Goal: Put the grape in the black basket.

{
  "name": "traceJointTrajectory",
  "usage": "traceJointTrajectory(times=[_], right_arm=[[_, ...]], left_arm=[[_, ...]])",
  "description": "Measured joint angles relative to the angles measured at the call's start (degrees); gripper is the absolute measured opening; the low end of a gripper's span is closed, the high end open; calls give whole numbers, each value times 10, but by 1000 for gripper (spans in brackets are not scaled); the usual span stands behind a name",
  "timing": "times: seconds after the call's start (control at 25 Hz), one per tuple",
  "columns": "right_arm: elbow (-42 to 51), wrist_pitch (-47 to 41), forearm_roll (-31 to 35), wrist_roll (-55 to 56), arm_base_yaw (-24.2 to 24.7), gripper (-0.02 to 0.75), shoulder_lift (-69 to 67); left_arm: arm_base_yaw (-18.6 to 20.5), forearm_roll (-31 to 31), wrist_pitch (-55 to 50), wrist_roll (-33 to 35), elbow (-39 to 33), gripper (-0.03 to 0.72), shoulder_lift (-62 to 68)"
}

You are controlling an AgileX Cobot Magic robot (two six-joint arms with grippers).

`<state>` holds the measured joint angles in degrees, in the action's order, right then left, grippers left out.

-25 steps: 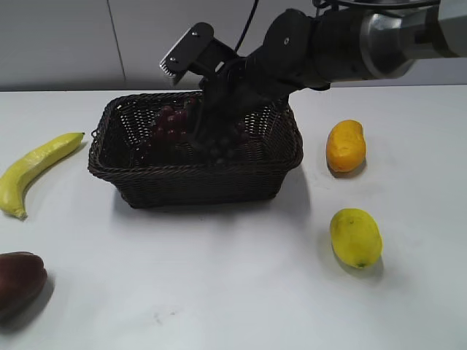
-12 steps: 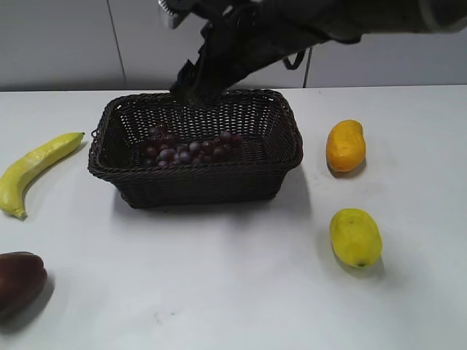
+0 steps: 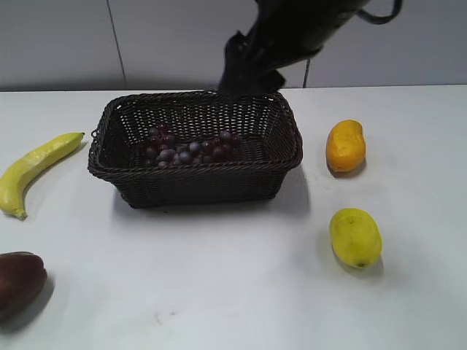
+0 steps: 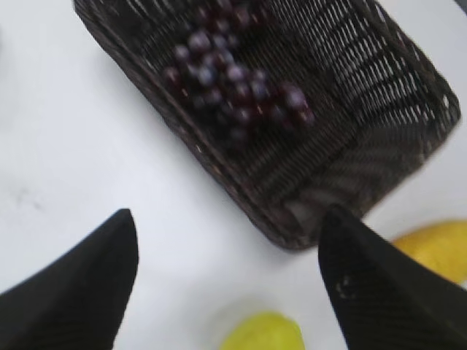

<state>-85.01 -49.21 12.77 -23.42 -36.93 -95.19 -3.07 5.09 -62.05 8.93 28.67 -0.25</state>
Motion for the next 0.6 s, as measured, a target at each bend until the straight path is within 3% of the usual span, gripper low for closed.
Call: traceJointTrajectory(times=[0.2,0.4,0.6], right_arm=[[0,-114,-144,143,4,579,40],[28,-147,-175,190,27,574,84],[115,-149,-206,213,58,574,153]], left_arm=[[0,0,0,0,0,229,0],[0,0,0,0,0,229,0],[0,0,0,0,0,229,0]])
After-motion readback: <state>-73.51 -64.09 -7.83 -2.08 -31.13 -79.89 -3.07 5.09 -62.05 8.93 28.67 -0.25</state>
